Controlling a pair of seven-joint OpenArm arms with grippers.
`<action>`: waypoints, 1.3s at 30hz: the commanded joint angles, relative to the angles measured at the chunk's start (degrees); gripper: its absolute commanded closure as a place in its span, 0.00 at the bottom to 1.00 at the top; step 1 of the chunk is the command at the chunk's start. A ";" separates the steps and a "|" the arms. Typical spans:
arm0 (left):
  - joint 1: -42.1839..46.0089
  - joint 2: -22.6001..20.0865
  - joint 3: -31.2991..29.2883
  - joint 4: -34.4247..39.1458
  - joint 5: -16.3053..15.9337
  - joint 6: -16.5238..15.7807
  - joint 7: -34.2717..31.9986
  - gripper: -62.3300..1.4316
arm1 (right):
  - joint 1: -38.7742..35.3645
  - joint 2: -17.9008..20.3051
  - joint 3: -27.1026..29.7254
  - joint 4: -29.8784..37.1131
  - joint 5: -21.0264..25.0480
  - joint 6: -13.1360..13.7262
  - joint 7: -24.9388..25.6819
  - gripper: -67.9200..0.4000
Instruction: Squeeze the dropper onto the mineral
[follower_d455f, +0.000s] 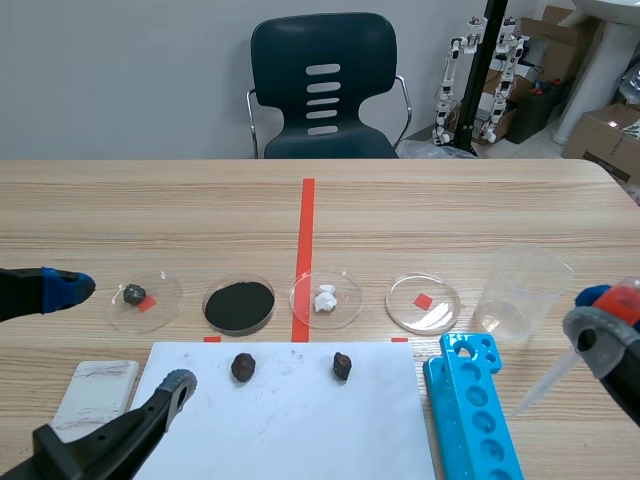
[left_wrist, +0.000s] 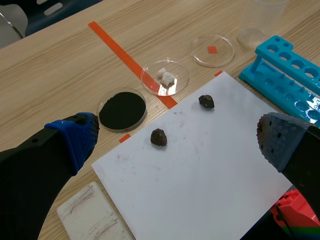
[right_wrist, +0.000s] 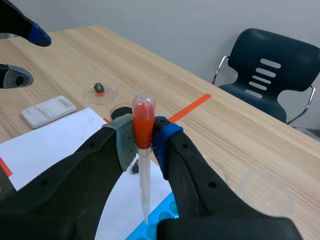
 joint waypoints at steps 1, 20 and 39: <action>0.17 0.13 0.33 1.01 -0.57 0.09 -0.92 0.00 | 0.22 0.13 -0.17 0.42 0.87 0.00 0.83 0.87; 0.17 0.13 0.33 1.01 -0.57 0.09 -0.92 0.00 | 0.50 0.13 -0.17 0.42 0.87 -0.02 0.83 0.87; 0.17 0.13 0.33 1.01 -0.57 0.09 -0.92 0.00 | 17.53 -4.33 -3.28 -3.89 0.83 3.45 -5.20 0.87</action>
